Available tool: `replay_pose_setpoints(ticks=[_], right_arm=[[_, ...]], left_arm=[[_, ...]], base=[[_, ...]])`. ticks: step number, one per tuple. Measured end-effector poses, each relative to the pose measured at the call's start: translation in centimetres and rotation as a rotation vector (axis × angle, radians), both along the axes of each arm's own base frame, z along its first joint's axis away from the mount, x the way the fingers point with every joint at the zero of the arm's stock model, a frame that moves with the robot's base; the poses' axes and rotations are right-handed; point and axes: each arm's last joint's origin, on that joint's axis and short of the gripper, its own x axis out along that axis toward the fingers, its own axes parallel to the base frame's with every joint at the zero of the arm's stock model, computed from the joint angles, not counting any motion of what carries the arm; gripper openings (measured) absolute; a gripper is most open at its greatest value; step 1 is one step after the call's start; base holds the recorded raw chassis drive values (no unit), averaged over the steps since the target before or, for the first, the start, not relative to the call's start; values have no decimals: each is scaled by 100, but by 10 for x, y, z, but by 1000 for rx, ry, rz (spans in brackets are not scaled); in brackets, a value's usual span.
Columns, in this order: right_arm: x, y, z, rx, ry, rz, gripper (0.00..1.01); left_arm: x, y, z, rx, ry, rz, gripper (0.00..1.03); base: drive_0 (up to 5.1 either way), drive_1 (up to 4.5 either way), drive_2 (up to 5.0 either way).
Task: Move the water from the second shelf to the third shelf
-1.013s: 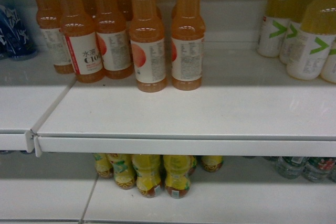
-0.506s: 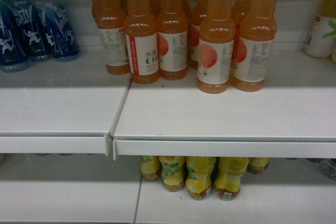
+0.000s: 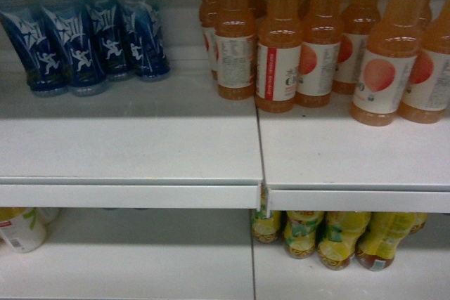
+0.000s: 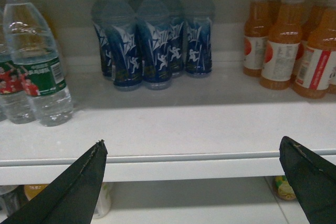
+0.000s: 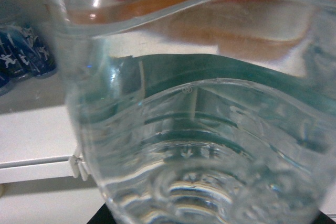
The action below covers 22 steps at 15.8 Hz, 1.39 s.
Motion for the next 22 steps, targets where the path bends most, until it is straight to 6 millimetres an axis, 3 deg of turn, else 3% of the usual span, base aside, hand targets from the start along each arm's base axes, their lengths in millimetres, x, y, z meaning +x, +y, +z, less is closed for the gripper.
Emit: replay_pose_setpoints(ticks=[22], right_arm=[[0, 0, -1, 0, 6, 3, 39]], left_arm=[[0, 0, 0, 0, 0, 0, 98]], base=[[-502, 239, 239]])
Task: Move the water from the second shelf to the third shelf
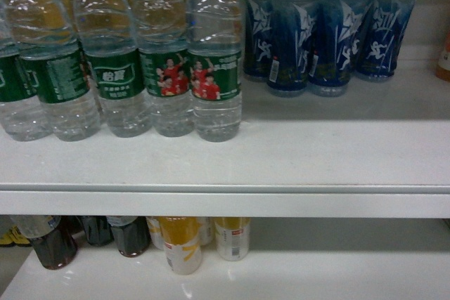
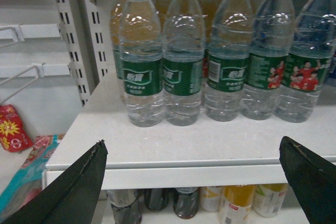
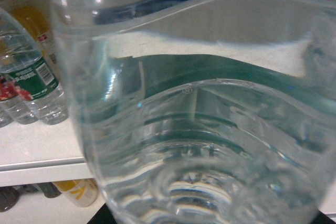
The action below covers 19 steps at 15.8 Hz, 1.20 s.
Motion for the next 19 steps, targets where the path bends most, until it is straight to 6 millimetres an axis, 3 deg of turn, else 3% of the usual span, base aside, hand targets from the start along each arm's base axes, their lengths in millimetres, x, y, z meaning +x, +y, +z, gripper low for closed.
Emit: replay_pose_setpoints(ticks=[16, 19], right_arm=[[0, 0, 0, 0, -2, -1, 39], [0, 1, 1, 4, -8, 16, 39]], left_arm=[[0, 0, 0, 0, 1, 0, 98], [0, 0, 0, 0, 2, 3, 98]], base=[[-499, 245, 245], [0, 0, 0]])
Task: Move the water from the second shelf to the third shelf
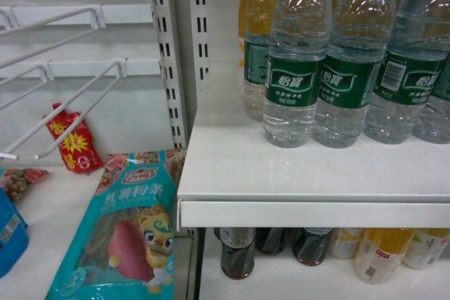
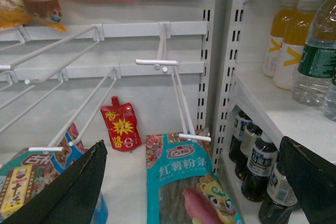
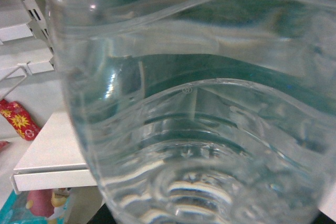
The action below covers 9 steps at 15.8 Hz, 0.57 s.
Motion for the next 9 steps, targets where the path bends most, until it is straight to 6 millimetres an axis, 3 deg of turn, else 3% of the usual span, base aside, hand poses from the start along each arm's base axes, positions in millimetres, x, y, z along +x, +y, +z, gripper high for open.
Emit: replay_pose_setpoints(ticks=[9], right_arm=[[0, -1, -1, -13, 22, -28, 39]], left_arm=[[0, 0, 0, 0, -1, -3, 98]], base=[[0, 0, 0]])
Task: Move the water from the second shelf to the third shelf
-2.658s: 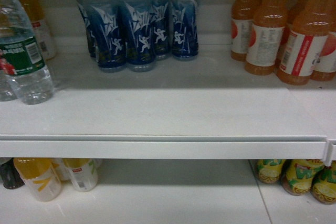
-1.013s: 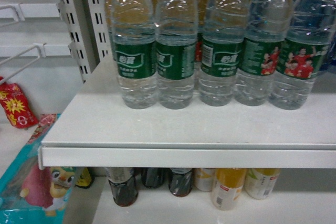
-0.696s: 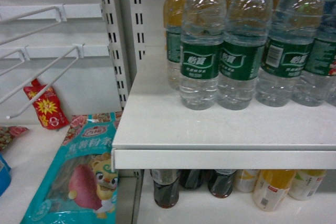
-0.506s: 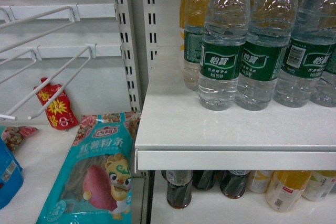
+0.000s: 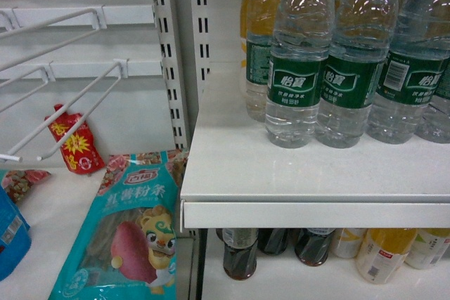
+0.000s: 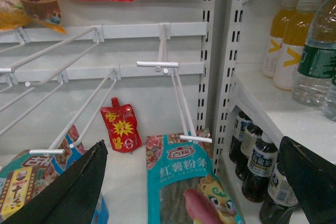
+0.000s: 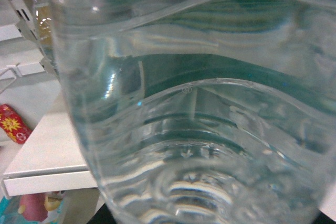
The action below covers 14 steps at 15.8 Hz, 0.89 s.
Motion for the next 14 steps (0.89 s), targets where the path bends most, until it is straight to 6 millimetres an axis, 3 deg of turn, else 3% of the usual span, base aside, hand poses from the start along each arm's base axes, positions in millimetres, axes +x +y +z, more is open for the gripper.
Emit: replay_pose_setpoints(ticks=[5, 10, 14], right_arm=[[35, 16, -2, -185, 79, 18, 39], [89, 12, -7, -184, 137, 18, 39], [119, 16, -11, -139, 149, 38, 39]], left_arm=[[0, 0, 0, 0, 0, 0, 98], [0, 0, 0, 0, 0, 0, 98], [0, 0, 0, 0, 0, 0, 98]], base=[[0, 0, 0], [0, 0, 0], [0, 0, 0]])
